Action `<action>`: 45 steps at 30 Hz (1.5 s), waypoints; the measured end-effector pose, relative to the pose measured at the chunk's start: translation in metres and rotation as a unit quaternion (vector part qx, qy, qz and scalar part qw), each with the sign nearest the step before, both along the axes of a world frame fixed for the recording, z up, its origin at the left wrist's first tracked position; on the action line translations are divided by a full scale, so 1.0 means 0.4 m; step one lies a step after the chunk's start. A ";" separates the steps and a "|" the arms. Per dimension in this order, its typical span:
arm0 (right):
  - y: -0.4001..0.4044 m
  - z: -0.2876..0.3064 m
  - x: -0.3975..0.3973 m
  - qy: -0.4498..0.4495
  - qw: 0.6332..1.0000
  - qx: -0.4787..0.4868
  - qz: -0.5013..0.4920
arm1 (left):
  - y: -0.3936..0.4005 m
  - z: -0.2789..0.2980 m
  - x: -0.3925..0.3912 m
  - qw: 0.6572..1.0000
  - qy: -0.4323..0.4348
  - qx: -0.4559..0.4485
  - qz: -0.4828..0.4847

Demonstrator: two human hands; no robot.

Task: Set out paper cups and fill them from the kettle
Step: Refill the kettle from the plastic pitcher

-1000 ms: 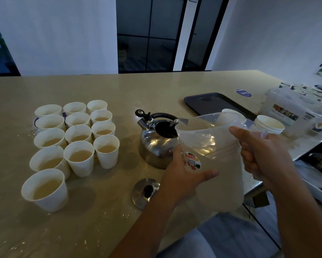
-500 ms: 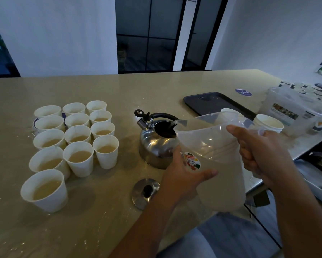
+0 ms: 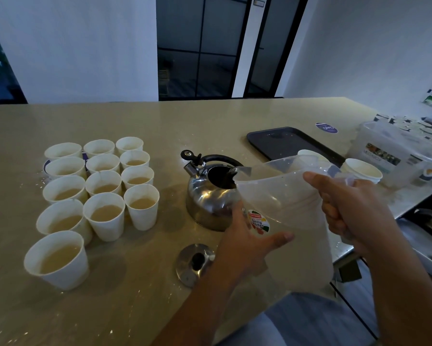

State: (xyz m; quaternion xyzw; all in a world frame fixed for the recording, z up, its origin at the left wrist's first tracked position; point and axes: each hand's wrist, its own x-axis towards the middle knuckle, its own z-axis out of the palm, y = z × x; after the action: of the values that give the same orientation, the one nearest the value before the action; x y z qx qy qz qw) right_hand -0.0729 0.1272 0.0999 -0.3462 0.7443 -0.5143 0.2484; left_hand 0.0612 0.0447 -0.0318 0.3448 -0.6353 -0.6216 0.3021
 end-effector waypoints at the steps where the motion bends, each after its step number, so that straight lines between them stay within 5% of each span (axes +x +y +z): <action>1: -0.002 0.001 0.000 -0.002 1.000 -0.001 -0.001 | 0.000 0.000 0.000 1.000 -0.001 0.000 0.000; 45: -0.046 0.021 0.023 0.031 0.998 0.052 -0.004 | -0.008 -0.028 -0.009 0.997 0.068 0.041 0.011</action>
State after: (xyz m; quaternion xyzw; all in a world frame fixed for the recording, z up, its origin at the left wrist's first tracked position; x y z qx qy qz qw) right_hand -0.0637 0.1089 0.1084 -0.3457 0.7786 -0.4651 0.2408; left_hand 0.0574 0.0417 -0.0428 0.3206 -0.5835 -0.6658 0.3368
